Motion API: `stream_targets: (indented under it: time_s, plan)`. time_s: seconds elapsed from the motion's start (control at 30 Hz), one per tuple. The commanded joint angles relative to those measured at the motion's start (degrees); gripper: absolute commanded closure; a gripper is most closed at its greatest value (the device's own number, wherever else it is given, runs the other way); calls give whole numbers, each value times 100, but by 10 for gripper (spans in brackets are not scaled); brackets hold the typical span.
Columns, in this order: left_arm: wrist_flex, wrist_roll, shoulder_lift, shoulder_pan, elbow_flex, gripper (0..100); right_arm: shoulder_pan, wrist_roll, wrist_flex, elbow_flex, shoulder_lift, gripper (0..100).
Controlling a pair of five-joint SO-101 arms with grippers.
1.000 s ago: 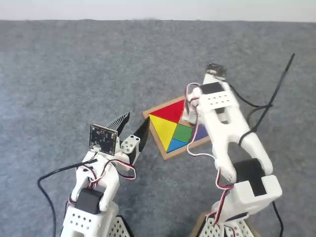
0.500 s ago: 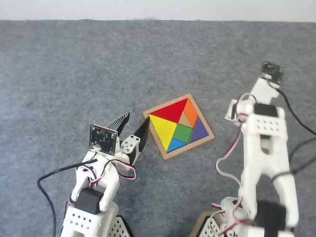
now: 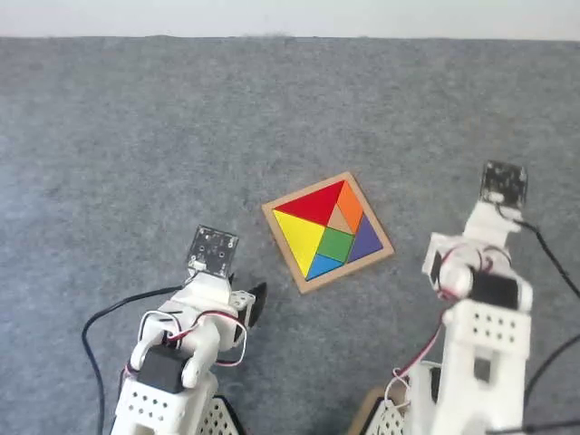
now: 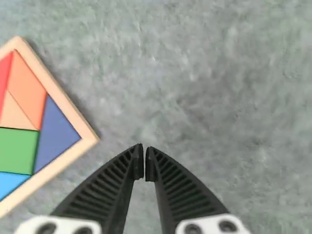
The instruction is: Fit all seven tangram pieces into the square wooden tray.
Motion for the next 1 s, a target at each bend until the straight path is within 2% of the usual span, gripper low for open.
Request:
stream_targets:
  time_s: [0.0, 0.4, 0.6, 0.97]
  plan:
    - [281, -26, -123, 9, -57, 804, 303, 97, -4, 536, -919, 982]
    - [246, -18, -105, 9, -57, 804, 303, 141, -611, 2505, -3398, 982]
    - [246, -18, -105, 9, -57, 804, 295, 976, -593, 3490, -4655, 982]
    - [246, -18, -105, 9, -57, 804, 338, 2163, 1235, 3473, -5059, 983]
